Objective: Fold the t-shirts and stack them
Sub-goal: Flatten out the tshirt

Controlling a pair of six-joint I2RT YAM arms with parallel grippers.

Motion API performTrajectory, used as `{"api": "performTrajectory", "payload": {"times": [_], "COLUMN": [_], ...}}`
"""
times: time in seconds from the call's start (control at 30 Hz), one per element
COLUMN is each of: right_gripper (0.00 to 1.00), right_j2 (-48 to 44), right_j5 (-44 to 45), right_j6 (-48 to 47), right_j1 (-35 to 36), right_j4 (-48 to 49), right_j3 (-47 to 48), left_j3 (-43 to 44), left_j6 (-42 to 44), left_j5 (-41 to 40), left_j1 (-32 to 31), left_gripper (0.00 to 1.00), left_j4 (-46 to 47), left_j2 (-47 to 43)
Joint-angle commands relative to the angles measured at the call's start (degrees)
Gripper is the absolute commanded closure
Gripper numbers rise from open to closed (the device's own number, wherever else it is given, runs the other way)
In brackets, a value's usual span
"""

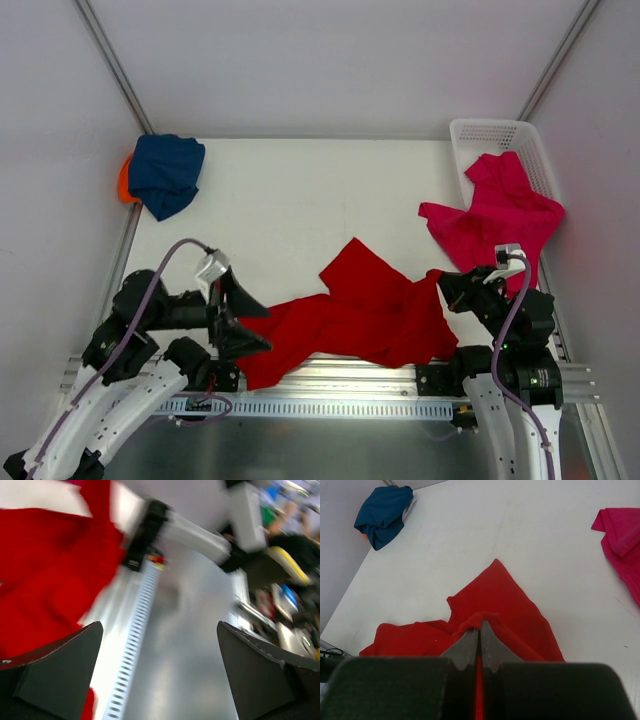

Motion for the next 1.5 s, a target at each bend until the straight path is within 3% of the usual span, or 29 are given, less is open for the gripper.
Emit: {"api": "performTrajectory", "payload": {"times": [0.0,0.1,0.13,0.27,0.4,0.73,0.87,1.03,1.37,1.4,1.47], "right_gripper": [0.99,1.00,1.00,0.99,0.99,1.00,0.99,0.99,1.00,1.00,0.99], "right_j2": [-0.45,-0.45,-0.27,0.08,-0.10,-0.36,-0.27,-0.10,-0.18,-0.27,-0.18], "right_j5": [-1.52,-1.08,-1.17,-1.78,-1.61,-1.52,-1.52,-1.17,-1.08,-1.08,-1.17], "right_j6": [2.28,2.28,2.46,3.16,1.76,1.84,2.19,1.84,2.46,2.63,2.90], "right_j1": [-0.31,-0.31,-0.31,-0.31,-0.31,-0.31,-0.31,-0.31,-0.31,-0.31,-0.31], "right_j4": [2.32,2.41,2.58,3.46,2.67,4.43,5.22,4.96,5.22,5.48,5.66], "right_j3": [1.21,2.09,2.09,2.00,2.62,-1.16,-2.57,-2.83,-3.54,-3.62,-4.06], "left_j3": [1.04,-0.88,-1.94,-9.58,-12.84,-17.15,-17.68,-18.12,-19.97,-20.05,-20.40], "left_j6": [6.29,4.99,3.76,-2.13,-1.62,-1.00,-0.65,-0.56,0.05,0.05,-0.03], "left_j5": [-25.55,-42.32,-44.13,-40.56,-39.93,-36.24,-34.66,-31.24,-28.77,-28.68,-28.86], "left_j1": [-0.45,-0.37,-0.45,-0.45,-0.63,-0.81,-0.81,-1.07,-2.47,-2.65,-2.91], "left_gripper": [0.01,0.01,0.01,0.01,0.01,0.03,0.12,0.31,0.39,0.42,0.58], "left_j4": [-0.74,1.27,2.85,21.43,26.32,29.93,29.85,30.02,30.90,31.42,31.69], "left_j2": [11.17,26.95,29.80,42.20,51.52,49.43,47.85,48.64,50.92,51.19,51.45]}}
